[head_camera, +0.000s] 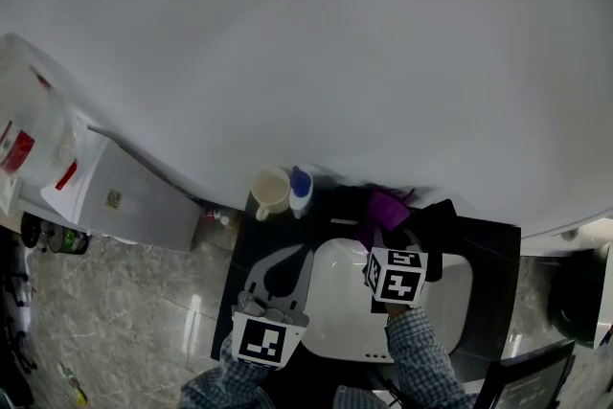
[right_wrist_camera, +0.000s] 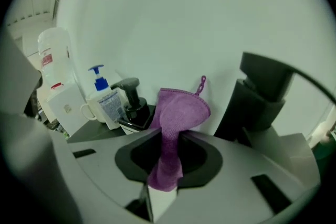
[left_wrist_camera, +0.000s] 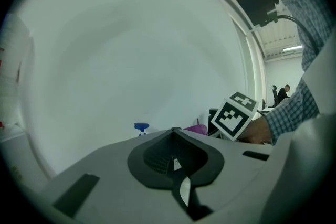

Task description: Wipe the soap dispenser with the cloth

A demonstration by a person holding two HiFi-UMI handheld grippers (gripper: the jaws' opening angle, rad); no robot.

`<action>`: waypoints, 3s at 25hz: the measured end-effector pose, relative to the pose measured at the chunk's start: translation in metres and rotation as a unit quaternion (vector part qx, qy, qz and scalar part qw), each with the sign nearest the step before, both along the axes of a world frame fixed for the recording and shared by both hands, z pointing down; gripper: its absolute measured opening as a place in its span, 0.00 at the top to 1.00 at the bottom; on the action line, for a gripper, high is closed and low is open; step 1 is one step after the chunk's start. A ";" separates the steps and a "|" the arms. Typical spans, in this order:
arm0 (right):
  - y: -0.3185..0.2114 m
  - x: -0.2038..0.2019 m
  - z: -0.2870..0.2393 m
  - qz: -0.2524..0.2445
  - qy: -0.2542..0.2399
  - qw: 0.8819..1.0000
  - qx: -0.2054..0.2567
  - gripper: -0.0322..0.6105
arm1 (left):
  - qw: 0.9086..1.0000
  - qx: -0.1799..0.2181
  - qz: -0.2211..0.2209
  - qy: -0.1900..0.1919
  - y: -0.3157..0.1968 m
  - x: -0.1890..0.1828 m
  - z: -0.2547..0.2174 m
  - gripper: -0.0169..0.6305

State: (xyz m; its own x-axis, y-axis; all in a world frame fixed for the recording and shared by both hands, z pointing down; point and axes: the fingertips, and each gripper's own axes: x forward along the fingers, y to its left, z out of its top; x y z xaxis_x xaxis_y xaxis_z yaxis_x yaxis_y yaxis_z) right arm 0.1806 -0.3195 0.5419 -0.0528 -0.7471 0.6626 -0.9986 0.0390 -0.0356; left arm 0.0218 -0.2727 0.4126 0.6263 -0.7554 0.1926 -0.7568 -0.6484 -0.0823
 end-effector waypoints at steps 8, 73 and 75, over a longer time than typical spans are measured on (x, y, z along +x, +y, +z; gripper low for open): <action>0.002 -0.021 -0.078 -0.016 -0.020 0.996 0.084 0.82 | 1.000 -0.001 0.014 0.008 -0.004 0.006 -0.002 0.97; 0.037 -0.074 -0.057 -0.083 0.020 0.995 0.057 0.82 | 1.000 -0.002 -0.013 0.022 0.023 -0.027 -0.002 0.97; 0.028 -0.070 -0.075 -0.077 0.025 0.994 0.074 0.82 | 1.000 0.001 -0.012 0.020 0.024 -0.027 -0.005 0.97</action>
State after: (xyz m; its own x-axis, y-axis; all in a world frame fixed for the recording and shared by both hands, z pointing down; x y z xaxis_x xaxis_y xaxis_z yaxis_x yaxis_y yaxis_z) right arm 0.1107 -0.2911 0.4672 -0.1445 -0.8217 0.5512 -0.9806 0.1934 0.0312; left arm -0.0054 -0.2487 0.4079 0.6157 -0.7703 0.1662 -0.7746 -0.6303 -0.0519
